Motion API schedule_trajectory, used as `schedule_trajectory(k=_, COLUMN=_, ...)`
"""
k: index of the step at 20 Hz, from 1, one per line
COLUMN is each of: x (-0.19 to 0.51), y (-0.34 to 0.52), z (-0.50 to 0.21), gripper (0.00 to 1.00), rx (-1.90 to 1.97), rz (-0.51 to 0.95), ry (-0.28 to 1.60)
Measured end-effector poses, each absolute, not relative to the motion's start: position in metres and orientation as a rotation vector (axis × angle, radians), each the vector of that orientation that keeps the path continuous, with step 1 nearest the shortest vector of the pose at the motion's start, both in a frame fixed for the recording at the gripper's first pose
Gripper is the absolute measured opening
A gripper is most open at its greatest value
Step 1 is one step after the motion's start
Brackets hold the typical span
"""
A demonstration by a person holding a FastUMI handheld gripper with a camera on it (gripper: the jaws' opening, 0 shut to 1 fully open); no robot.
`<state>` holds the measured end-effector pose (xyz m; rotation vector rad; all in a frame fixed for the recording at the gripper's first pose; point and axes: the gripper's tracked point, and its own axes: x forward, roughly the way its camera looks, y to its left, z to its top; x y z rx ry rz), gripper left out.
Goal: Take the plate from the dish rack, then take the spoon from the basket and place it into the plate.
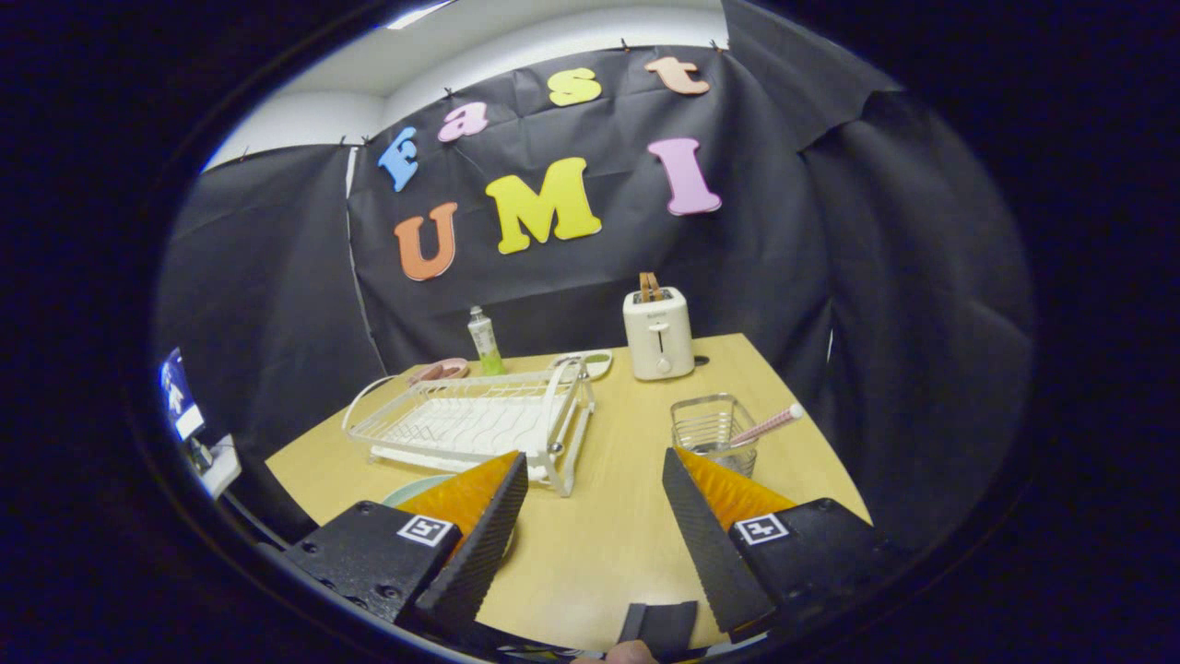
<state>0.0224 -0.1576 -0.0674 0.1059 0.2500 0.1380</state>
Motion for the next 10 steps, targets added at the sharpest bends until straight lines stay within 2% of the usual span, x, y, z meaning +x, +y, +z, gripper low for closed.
schedule_trajectory(k=5, x=0.033, y=-0.216, z=-0.073, gripper=0.96, rx=0.050, rz=0.004, ry=0.155)
schedule_trajectory(k=10, x=0.069, y=-0.247, z=-0.084, gripper=0.93, rx=0.151, rz=-0.019, ry=0.143)
